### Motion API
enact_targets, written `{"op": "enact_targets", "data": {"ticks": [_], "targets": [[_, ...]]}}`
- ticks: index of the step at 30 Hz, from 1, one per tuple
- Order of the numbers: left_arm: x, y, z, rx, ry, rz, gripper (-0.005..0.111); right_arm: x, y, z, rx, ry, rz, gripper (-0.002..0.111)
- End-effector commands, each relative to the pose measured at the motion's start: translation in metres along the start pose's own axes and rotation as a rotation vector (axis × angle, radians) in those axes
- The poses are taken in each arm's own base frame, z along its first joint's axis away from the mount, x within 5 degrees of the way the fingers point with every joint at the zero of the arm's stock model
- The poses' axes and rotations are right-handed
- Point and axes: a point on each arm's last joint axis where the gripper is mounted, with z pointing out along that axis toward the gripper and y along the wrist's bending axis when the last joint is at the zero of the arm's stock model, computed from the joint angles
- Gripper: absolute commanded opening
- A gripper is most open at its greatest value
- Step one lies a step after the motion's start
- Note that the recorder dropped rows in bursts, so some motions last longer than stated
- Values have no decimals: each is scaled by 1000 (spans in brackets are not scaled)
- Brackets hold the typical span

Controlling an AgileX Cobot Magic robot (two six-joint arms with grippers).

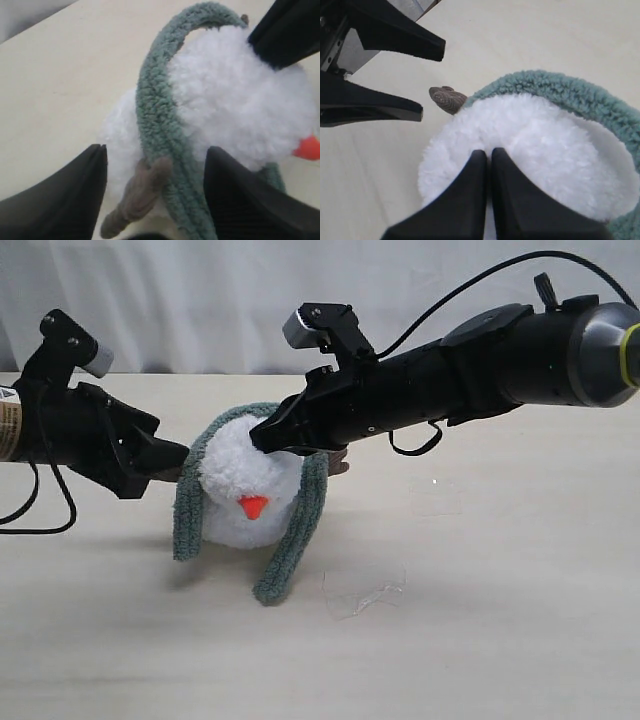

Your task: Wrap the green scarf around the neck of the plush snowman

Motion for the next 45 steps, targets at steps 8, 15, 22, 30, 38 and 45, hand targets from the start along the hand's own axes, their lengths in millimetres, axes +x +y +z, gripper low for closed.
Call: {"op": "enact_targets", "data": {"ticks": [8, 15, 22, 30, 38, 45], "targets": [[42, -11, 25, 121, 114, -139, 55, 5, -6, 3, 27, 24, -17, 4], [52, -12, 42, 183, 68, -190, 55, 5, -6, 3, 27, 24, -17, 4], [60, -9, 42, 143, 154, -196, 55, 5, -6, 3, 27, 24, -17, 4], [51, -18, 24, 147, 160, -278, 55, 5, -6, 3, 27, 24, -17, 4], [56, -46, -13, 108, 140, -288, 55, 5, -6, 3, 27, 24, -17, 4], [65, -44, 10, 171, 19, -308, 55, 5, -6, 3, 27, 24, -17, 4]]}}
